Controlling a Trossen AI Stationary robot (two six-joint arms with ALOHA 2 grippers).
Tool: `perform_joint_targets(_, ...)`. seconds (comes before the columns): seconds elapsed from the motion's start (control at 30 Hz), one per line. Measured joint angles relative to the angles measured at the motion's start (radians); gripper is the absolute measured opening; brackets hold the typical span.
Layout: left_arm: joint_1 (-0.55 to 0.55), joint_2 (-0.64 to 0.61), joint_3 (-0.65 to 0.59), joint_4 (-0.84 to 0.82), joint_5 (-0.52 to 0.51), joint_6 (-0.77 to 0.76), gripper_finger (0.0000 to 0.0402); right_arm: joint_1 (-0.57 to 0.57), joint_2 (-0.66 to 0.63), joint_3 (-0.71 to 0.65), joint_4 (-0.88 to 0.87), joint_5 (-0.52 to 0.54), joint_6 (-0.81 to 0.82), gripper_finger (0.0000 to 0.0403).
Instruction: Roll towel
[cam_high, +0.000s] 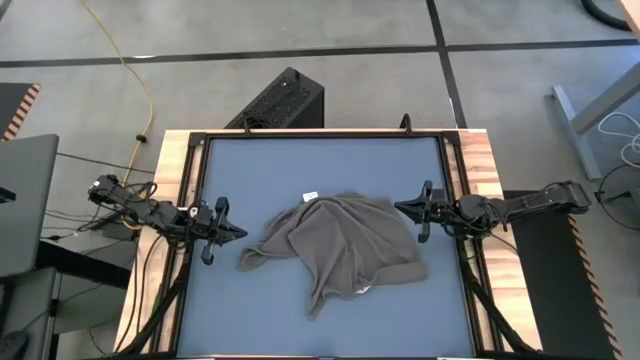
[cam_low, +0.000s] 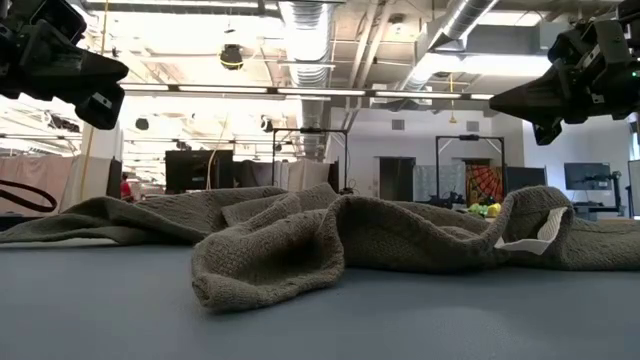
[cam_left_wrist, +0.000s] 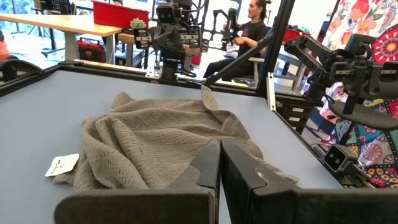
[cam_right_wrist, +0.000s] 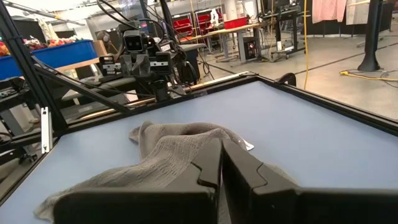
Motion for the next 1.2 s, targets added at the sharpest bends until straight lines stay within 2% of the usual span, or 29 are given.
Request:
perform_joint_targets(0.2,0.000,0.000,0.000,0.001,-0.003,0.001,0.0000,0.000,0.000,0.000,0.000,0.000,0.000,0.0040)
perform_joint_targets(0.27,0.000,0.000,-0.001,0.020,-0.054,0.002,0.0000,0.000,0.000,0.000,0.000,0.000,0.000,0.0040)
perform_joint_targets(0.37,0.001,0.000,-0.001,0.088,-0.115,-0.173,0.0000,0.000,0.000,0.000,0.000,0.000,0.000,0.0040)
perform_joint_targets(0.47,0.000,-0.001,-0.001,0.169,-0.238,-0.440,0.0000,0.000,0.000,0.000,0.004,0.000,0.000,0.0040)
perform_joint_targets(0.6,0.001,-0.001,-0.001,0.217,-0.452,-0.632,0.0000,-0.007,0.000,0.000,0.042,0.004,0.012,0.0040)
perform_joint_targets(0.67,0.001,-0.001,-0.001,0.219,-0.530,-0.702,0.0000,-0.012,0.000,0.000,0.112,0.002,0.121,0.0040)
perform_joint_targets(0.77,0.007,0.000,-0.001,0.206,-0.681,-0.728,0.0000,-0.012,-0.001,0.000,0.217,0.002,0.300,0.0040)
perform_joint_targets(0.8,0.007,-0.001,-0.001,0.191,-0.699,-0.745,0.0000,-0.012,0.000,0.000,0.233,0.002,0.366,0.0040)
perform_joint_targets(0.9,0.007,0.000,-0.001,0.177,-0.668,-0.749,0.0000,-0.012,0.000,0.000,0.257,0.002,0.577,0.0040)
perform_joint_targets(0.97,0.014,0.005,-0.001,0.179,-0.593,-0.703,0.0000,-0.013,0.000,0.000,0.239,0.002,0.666,0.0040)
perform_joint_targets(1.1,0.046,0.075,-0.001,0.221,-0.394,-0.671,0.0000,-0.014,0.013,0.000,0.229,0.028,0.670,0.0040)
perform_joint_targets(1.2,0.068,0.199,-0.001,0.347,-0.299,-0.653,0.0000,-0.015,0.045,0.000,0.279,-0.005,0.569,0.0040)
